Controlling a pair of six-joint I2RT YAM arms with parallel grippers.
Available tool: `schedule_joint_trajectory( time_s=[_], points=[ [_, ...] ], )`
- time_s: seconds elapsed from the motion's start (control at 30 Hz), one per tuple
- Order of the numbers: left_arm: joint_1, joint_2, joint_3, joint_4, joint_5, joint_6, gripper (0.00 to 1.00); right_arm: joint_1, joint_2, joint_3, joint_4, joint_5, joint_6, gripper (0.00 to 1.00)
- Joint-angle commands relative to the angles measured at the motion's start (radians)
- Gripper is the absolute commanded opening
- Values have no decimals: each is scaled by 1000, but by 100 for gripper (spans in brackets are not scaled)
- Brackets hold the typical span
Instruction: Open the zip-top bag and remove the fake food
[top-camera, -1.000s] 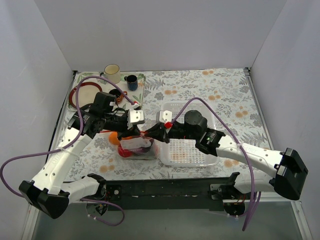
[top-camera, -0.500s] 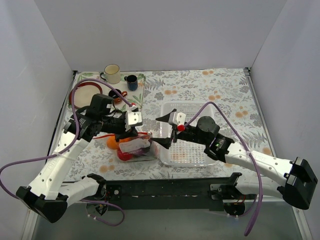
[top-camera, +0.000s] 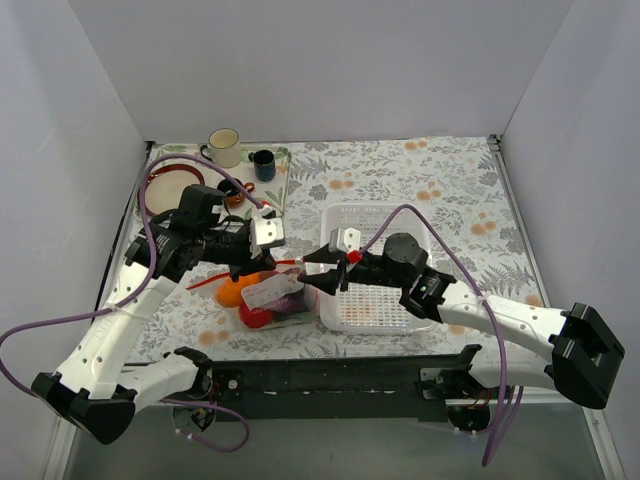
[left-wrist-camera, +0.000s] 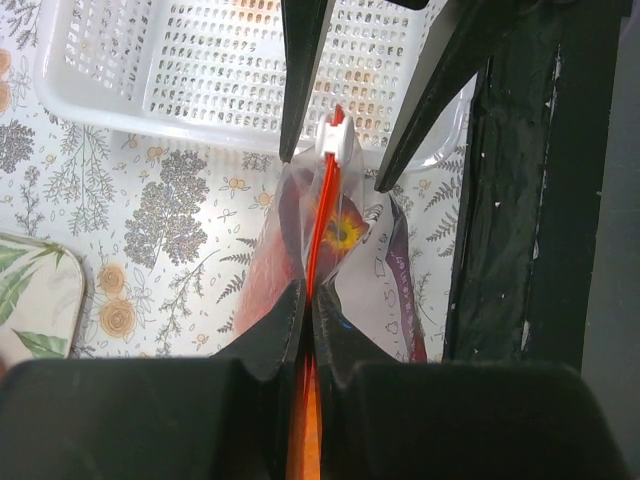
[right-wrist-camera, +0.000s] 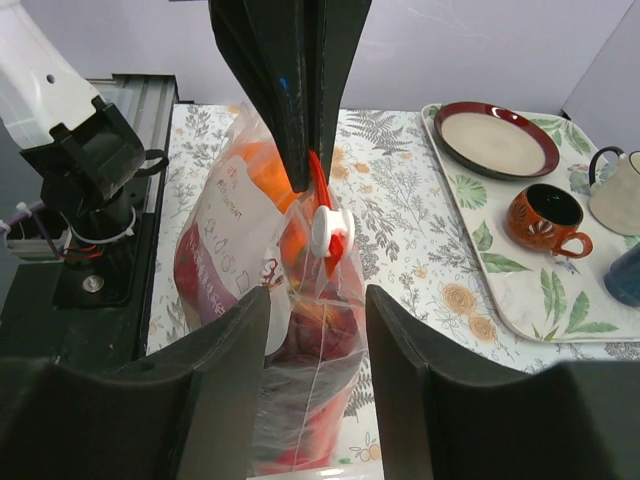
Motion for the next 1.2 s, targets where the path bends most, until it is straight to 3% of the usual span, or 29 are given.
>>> schedule_joint_trajectory(
  time_s=[0.0,0.3,0.4,0.53,0.63,0.67,0.7,0.77,0.83,0.93,1.17],
  points=[
    [0,-16,43,4,27,-14,0,-8,-11,38,86,-34,22,50],
    [0,-16,41,3,39,-22,0,-28,4,38,125,-61,47,48],
    [0,-16,45,4,38,-25,0,-32,27,52,120,-84,53,33],
    [0,-23,41,7,43,-30,0,-43,41,56,122,-97,73,1],
    [0,-24,43,32,61,-68,3,-48,43,56,126,-98,82,1],
    [0,-23,45,53,70,-76,9,-48,43,56,126,-104,84,1],
    [0,-21,45,67,88,-111,37,-48,43,59,126,-106,87,1],
    [0,-12,51,98,124,-155,69,-48,46,69,123,-115,93,1],
    [0,-3,60,115,190,-178,84,-48,54,81,112,-121,98,1],
    [0,17,87,138,268,-217,83,-48,64,99,102,-131,104,1],
    [-18,79,95,145,317,-249,56,-48,63,105,91,-138,113,1]
  ],
)
